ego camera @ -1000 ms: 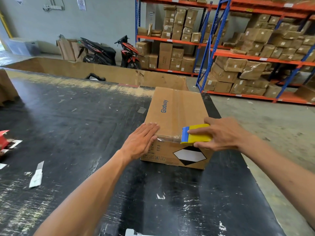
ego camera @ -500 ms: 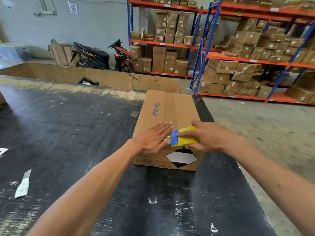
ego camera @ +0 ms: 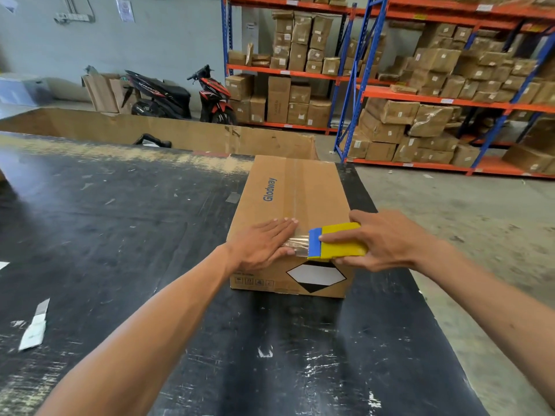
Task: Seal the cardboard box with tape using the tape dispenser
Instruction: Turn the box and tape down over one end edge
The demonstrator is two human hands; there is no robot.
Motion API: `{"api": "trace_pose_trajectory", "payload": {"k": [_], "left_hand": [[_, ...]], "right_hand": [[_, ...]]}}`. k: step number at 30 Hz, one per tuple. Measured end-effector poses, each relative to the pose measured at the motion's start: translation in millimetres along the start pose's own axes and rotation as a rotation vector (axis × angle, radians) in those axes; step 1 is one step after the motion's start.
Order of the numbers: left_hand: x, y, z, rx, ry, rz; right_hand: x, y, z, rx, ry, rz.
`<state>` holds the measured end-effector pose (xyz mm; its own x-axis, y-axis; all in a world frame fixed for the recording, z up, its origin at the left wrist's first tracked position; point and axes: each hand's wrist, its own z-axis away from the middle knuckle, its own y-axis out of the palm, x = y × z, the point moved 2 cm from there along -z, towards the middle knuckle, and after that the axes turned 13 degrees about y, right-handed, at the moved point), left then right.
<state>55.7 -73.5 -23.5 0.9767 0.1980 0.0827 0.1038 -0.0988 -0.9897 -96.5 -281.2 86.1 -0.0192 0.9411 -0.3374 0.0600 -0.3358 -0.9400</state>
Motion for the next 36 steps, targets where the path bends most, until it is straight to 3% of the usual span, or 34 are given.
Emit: {"api": "trace_pose_trajectory", "payload": {"k": [5, 12, 16, 21, 36], "left_hand": [[-1.5, 1.5, -0.7, 0.008, 0.025, -0.025], [-16.4, -6.3, -9.1, 0.017, 0.014, -0.133], [-32.6, -7.4, -42.0, -0.042, 0.1, -0.208], [-38.8, 9.9, -61.2, 0.031, 0.113, -0.145], [-34.9, 7.4, -58.6, 0.025, 0.109, -0.09]], "right_hand": [[-39.4, 16.1, 25.3, -0.002, 0.034, -0.017], [-35.2, 21.5, 20.1, 0.039, 0.049, 0.045], [-34.9, 18.6, 15.2, 0.072, 0.056, 0.015], [-35.0, 21.3, 16.7, 0.027, 0.039, 0.011], [-66.1, 41.8, 42.9, -0.096, 0.015, -0.164]]}}
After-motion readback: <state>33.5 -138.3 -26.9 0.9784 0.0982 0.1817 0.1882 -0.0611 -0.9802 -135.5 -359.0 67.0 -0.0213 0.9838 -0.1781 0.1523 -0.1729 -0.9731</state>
